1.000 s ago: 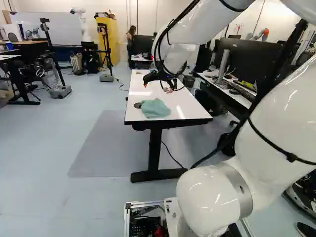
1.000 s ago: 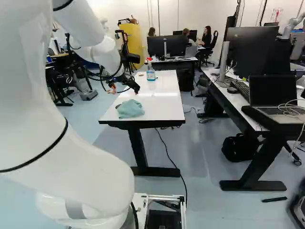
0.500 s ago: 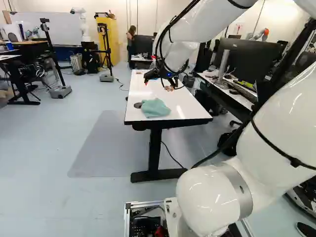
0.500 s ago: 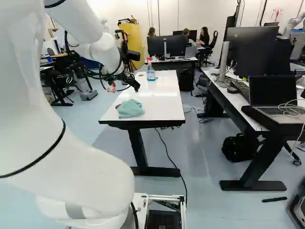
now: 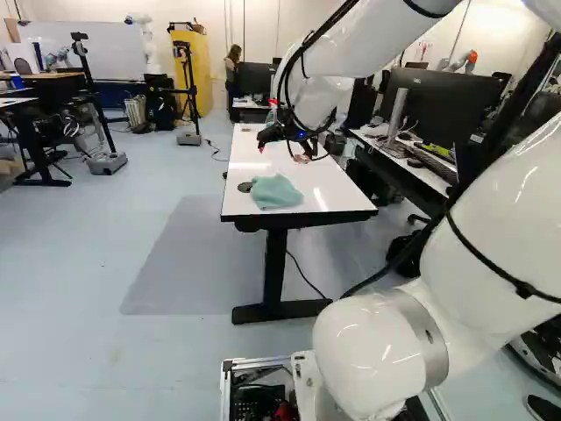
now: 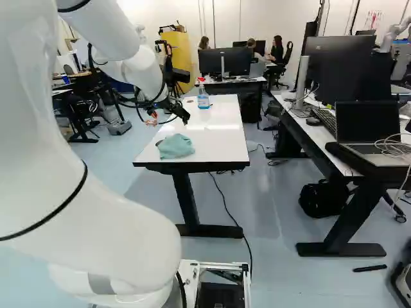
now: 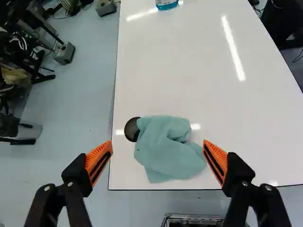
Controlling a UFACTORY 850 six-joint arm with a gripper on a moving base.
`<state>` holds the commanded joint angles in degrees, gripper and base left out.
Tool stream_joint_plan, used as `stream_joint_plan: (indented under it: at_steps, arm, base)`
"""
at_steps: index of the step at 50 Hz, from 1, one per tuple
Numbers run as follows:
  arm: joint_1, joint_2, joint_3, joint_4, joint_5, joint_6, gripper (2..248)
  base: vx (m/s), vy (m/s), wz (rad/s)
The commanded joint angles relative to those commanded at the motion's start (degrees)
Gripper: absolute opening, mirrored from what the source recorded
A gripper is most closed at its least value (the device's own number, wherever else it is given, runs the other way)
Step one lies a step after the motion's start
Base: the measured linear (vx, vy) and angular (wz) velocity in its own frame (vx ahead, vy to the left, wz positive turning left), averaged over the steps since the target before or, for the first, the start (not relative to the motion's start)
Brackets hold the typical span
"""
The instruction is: Clean the table with the green towel
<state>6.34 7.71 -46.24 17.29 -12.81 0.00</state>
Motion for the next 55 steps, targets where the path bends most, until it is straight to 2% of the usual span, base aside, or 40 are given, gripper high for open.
stream_joint_plan:
  at_steps: [27,55]
  arm:
    - [-0.63,0.83,4.12,-1.73,6.27,0.00,247]
    - [-1.80,2.35,11.68,-4.90,17.79,0.00,247]
  base:
    - [0.000,0.000,0.000]
    - [0.000,0.000,0.000]
